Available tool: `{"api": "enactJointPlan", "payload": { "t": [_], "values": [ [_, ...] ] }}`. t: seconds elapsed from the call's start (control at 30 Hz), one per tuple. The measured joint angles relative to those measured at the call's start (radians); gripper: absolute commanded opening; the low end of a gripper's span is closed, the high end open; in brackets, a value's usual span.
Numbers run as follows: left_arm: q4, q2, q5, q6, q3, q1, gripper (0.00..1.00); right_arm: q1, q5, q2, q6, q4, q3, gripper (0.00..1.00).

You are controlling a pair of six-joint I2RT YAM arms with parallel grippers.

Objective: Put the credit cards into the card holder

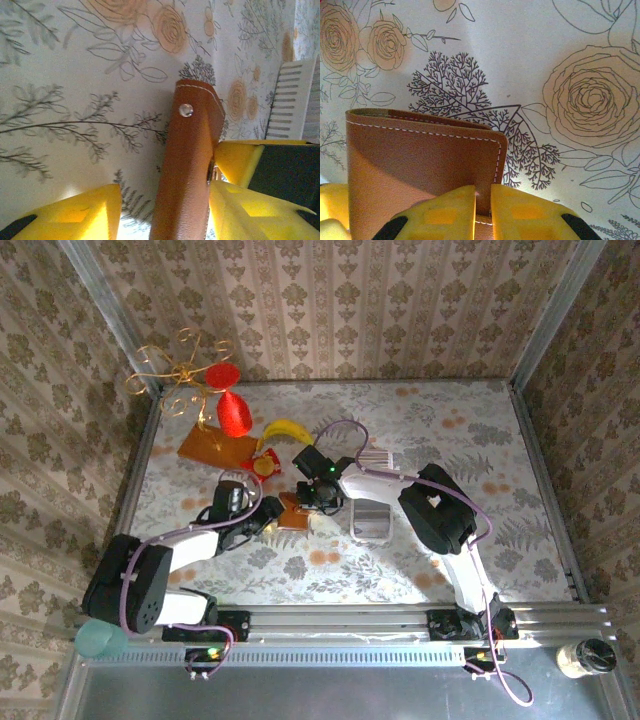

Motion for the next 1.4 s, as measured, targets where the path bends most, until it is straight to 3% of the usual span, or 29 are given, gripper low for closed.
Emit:
{"api": "enactJointPlan", "payload": {
  "t": [0.2,0.37,0.57,0.9,1.4],
  "values": [
    [0.084,0.076,0.036,-0.035,0.0,-0.017,0.21,0.0,0.003,-0.002,0.0,0.002,-0.002,0.17],
    [0.106,0.048,0.04,-0.056,0.0,-0.042,0.01,-0.001,0.013,-0.027,0.001,0.013,-0.033,0.2],
    [0.051,-0.052,0.035,-0.05,0.0,-0.075,0.0,-0.001,0.015,-0.133,0.01,0.038,-0.134,0.37],
    [-0.154,-0.274,-0.04,0.063,0.053,-0.132,0.0,0.012,-0.006,-0.407,0.016,0.039,-0.183,0.38],
    [-0.157,-0.386,-0.055,0.067,0.052,-0.166,0.0,0.058,-0.053,-0.376,0.05,0.02,-0.173,0.35]
  ]
}}
